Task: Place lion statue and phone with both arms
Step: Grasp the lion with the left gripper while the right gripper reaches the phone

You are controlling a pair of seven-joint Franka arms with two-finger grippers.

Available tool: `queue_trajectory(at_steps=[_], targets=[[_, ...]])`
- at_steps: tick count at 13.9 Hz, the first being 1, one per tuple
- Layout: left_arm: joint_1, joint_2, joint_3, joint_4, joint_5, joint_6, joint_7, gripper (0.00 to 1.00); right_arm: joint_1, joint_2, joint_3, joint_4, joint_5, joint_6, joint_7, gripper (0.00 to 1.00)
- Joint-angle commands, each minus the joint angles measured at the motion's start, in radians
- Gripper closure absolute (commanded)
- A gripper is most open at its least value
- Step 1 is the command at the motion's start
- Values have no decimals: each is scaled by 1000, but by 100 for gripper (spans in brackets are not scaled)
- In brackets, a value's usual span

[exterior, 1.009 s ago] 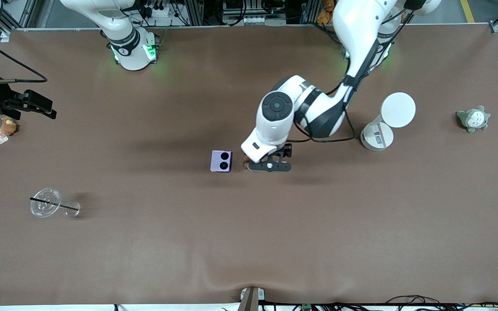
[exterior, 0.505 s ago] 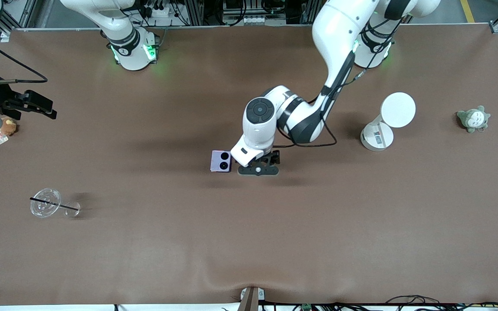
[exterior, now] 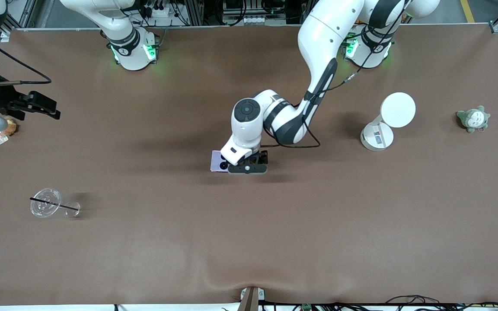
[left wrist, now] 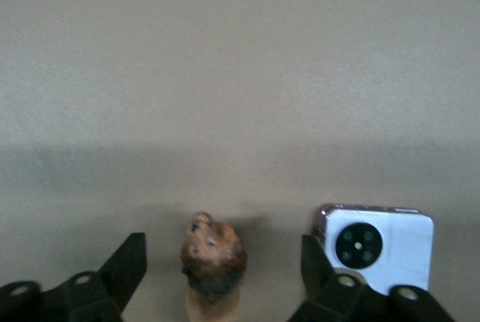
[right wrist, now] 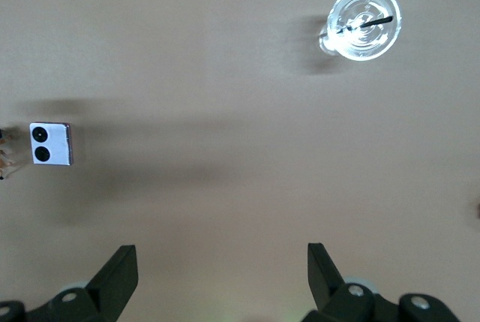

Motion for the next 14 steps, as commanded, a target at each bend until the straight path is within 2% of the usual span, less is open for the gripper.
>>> queue_trajectory(at_steps=[1, 2, 3, 4, 6, 9, 11, 14], targets=[[-22, 10, 17, 14, 20, -3, -22, 49, 76, 11, -5, -5, 6, 5, 121, 0], [-24, 9, 17, 14, 20, -3, -22, 70, 97, 26, -5, -5, 9, 23, 161, 0], [-25, 7, 18, 4, 21, -4, -17, 78, 128, 38, -5, -6, 11, 54, 199, 0], [-24, 6, 18, -1, 53, -4, -5, 100, 160, 52, -5, -6, 11, 78, 238, 0], [-13, -7, 17, -1, 103, -16, -2, 100, 216, 80, -5, -6, 11, 124, 314, 0], [36, -92, 5, -10, 97, -156, 25, 100, 297, 138, -5, -12, 11, 176, 375, 0], [45, -155, 5, -80, 81, -158, 24, 100, 331, 175, -5, -43, 14, 257, 376, 0], [87, -279, 6, -250, 61, -153, 26, 100, 403, 248, -5, -75, 15, 399, 376, 0]])
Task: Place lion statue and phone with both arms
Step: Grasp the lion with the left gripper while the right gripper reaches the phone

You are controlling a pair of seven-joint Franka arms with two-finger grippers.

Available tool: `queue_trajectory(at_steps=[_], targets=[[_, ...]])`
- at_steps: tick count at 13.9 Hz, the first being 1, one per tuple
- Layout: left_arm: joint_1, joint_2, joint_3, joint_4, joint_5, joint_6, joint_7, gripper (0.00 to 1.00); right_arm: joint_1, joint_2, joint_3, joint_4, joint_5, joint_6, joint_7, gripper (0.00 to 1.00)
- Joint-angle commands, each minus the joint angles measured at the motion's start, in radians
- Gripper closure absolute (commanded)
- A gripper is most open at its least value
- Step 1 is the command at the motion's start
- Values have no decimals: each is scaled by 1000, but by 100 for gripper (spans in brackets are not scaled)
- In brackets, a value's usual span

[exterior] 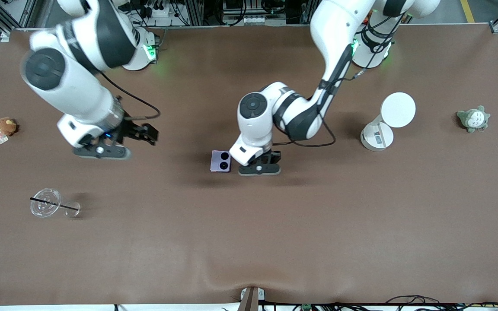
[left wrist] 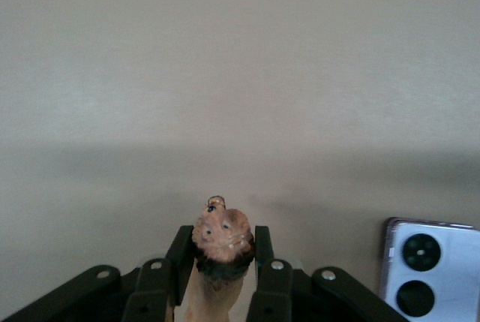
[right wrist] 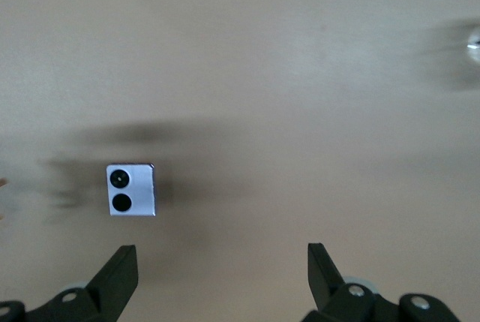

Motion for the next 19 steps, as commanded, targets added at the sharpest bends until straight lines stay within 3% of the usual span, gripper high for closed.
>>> queue_trajectory(at_steps=[1, 6, 10, 13, 19], targets=[[41, -156, -6, -224, -13, 27, 7, 100, 74, 73, -10, -11, 7, 95, 17, 0], [103, -324, -4, -434, -2, 58, 76, 100, 184, 308, -10, 3, 8, 343, 82, 0], [179, -440, -6, -629, -1, 194, 152, 100, 246, 441, -10, 46, 5, 417, 129, 0], [213, -456, -4, -680, -2, 199, 211, 100, 261, 471, -10, 63, 7, 428, 166, 0], [304, -494, -6, -850, -1, 380, 292, 100, 280, 512, -10, 55, 8, 444, 229, 0]])
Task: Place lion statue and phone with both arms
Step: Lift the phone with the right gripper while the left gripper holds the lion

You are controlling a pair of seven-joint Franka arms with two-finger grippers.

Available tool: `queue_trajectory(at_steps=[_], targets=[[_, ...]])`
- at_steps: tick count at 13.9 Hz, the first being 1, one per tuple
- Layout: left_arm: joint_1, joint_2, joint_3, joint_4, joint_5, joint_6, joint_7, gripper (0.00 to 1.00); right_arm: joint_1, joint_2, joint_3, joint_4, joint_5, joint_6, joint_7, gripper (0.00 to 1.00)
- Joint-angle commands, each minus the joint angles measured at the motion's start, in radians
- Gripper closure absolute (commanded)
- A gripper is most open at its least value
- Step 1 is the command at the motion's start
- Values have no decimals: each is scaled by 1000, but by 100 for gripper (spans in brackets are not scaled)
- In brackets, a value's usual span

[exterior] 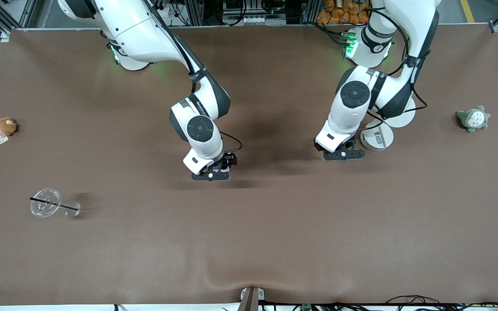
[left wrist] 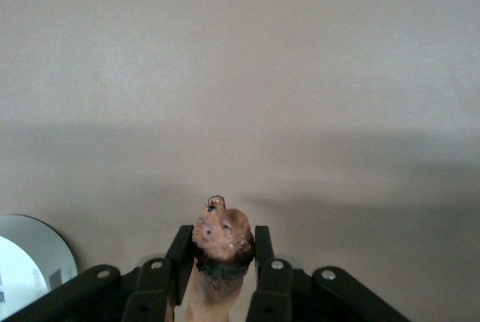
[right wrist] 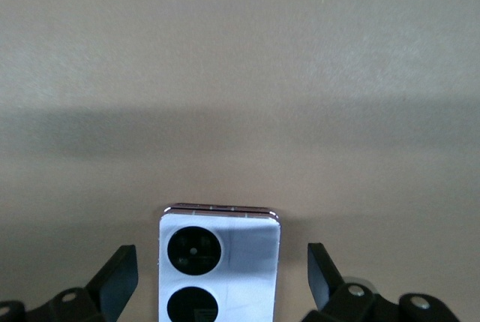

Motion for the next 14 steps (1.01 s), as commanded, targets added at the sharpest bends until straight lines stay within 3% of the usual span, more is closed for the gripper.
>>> queue_trajectory(at_steps=[1, 9, 14], targets=[[45, -56, -8, -113, 2, 102, 33, 100, 20, 27, -8, 15, 5, 9, 32, 0], [63, -105, -6, -239, 2, 146, 40, 100, 34, 56, -6, 15, 10, 18, 83, 0], [80, -75, -8, -243, 15, 191, 43, 100, 37, 72, -6, 15, 10, 31, 100, 0]])
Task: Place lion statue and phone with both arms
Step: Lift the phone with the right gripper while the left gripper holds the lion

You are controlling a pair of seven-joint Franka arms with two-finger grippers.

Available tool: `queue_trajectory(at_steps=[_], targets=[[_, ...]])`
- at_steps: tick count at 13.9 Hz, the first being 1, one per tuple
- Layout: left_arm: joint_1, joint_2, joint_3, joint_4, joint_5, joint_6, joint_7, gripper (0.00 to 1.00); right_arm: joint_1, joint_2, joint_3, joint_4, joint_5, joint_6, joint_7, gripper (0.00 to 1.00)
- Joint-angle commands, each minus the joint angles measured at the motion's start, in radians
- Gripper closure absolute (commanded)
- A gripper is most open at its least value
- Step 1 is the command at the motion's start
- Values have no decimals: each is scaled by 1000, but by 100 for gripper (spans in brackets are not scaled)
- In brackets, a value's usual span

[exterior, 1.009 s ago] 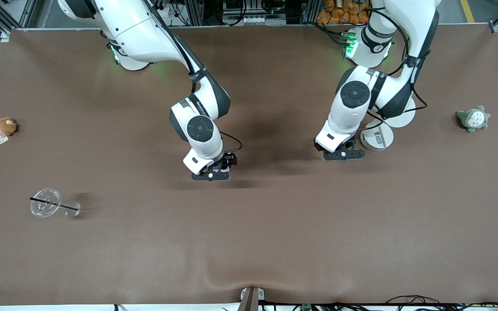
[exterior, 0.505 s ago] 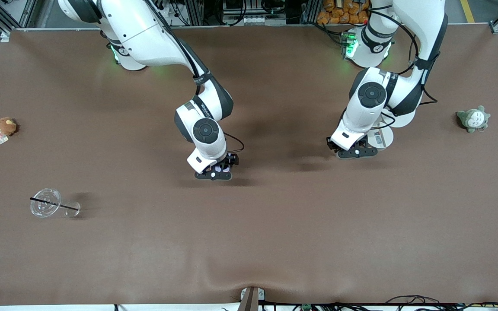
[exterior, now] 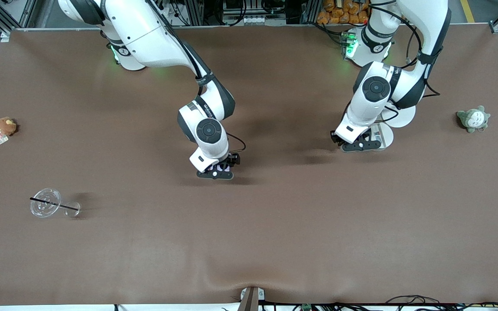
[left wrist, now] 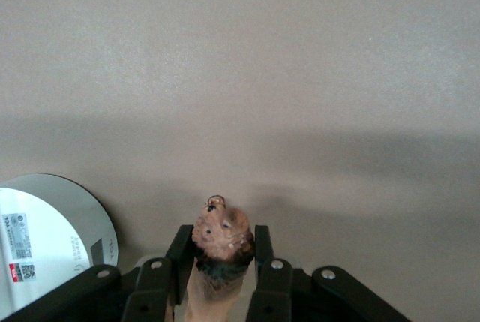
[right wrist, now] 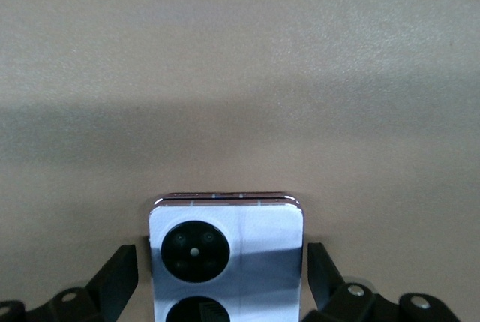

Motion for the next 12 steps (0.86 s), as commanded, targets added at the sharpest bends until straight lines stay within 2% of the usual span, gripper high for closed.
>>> queue_trajectory(at_steps=[1, 3, 4, 6, 7, 8, 9, 10, 12], targets=[[10, 5, -6, -22, 14, 63, 9, 100, 13, 22, -7, 15, 8, 11, 22, 0], [9, 8, -6, -24, 14, 64, 9, 90, 13, 22, -9, 15, 8, 11, 22, 0], [9, 10, -6, -24, 14, 64, 7, 62, 15, 25, -9, 15, 8, 12, 20, 0], [9, 22, -6, -25, 14, 64, 7, 61, 15, 28, -9, 15, 8, 24, 20, 0], [9, 22, -6, -27, 14, 64, 7, 59, 15, 28, -9, 15, 7, 24, 19, 22], [7, 22, -6, -28, 14, 63, 1, 46, 15, 28, -9, 15, 7, 24, 19, 62], [7, 24, -6, -28, 14, 63, -5, 27, 15, 28, -9, 15, 7, 24, 19, 83], [7, 25, -6, -28, 14, 63, -5, 0, 15, 26, -9, 15, 7, 24, 19, 93], [9, 19, -6, -25, 14, 55, -3, 0, 12, 13, -9, 15, 7, 15, 19, 94]])
